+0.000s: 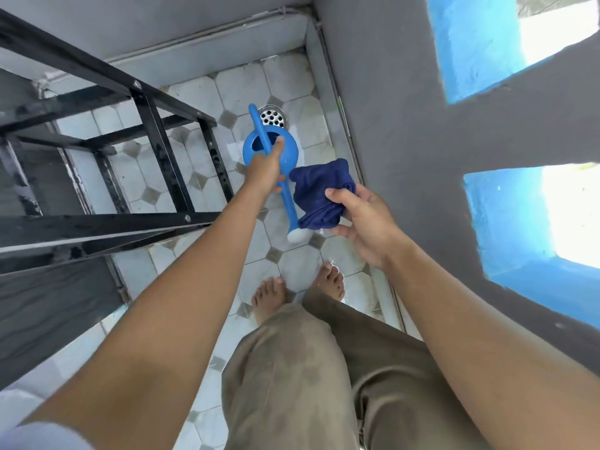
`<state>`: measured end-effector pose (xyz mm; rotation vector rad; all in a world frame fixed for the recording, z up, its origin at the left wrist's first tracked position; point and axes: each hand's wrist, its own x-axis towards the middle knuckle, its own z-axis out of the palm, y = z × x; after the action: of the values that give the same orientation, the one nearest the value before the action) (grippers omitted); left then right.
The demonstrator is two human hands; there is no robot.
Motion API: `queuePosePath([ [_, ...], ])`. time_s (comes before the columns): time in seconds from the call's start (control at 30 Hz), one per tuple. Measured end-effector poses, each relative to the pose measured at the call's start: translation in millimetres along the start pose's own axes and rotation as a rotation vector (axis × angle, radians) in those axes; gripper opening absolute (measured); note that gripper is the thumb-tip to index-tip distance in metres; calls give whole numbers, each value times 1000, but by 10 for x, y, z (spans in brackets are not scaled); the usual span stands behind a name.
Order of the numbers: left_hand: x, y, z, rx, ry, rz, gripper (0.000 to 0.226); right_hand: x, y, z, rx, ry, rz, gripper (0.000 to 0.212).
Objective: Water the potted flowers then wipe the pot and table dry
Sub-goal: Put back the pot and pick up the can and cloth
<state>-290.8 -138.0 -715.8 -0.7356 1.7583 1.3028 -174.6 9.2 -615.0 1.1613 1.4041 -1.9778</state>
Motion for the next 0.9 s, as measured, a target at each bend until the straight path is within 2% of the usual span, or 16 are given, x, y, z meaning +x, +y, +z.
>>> queuePosePath([
  [0.07,-273,-27,-61,-122,-123,-54,76,78,-58,72,-18,21,22,19],
  [0.1,-372,-66,-91,-169,-191,-63,78,114,-88,111,-40,38,28,20],
  [0.17,-480,-156,-137,-217,-279,-49,70,182,-150,186,-89,51,33,22],
  [0.23,-530,-203,-177,-253,-292,-36,67,243,-221,251,-122,38,46,23],
  [0.37,-443,-313,-351,-542,-482,-38,69,420,-333,445,-182,-34,57,34],
  [0.4,-404,-332,-390,-608,-463,-21,64,489,-354,498,-214,-39,49,35],
  [0.47,-272,-357,-442,-695,-276,34,53,663,-386,566,-280,2,4,28],
  [0.57,-130,-302,-457,-619,112,99,46,967,-375,582,-417,140,-88,17],
  [0.63,-20,-271,-439,-570,209,140,45,1187,-317,570,-482,199,-123,20],
  [0.73,90,-215,-417,-437,244,203,57,1318,-344,644,-547,259,-172,31],
  [0.8,157,-236,-400,-183,276,240,72,1356,-326,637,-653,245,-194,45],
  [0.87,227,-310,-385,25,162,211,72,1372,-224,619,-802,22,-169,45],
  [0.9,205,-322,-374,78,52,176,68,1380,-137,611,-894,-88,-141,44],
])
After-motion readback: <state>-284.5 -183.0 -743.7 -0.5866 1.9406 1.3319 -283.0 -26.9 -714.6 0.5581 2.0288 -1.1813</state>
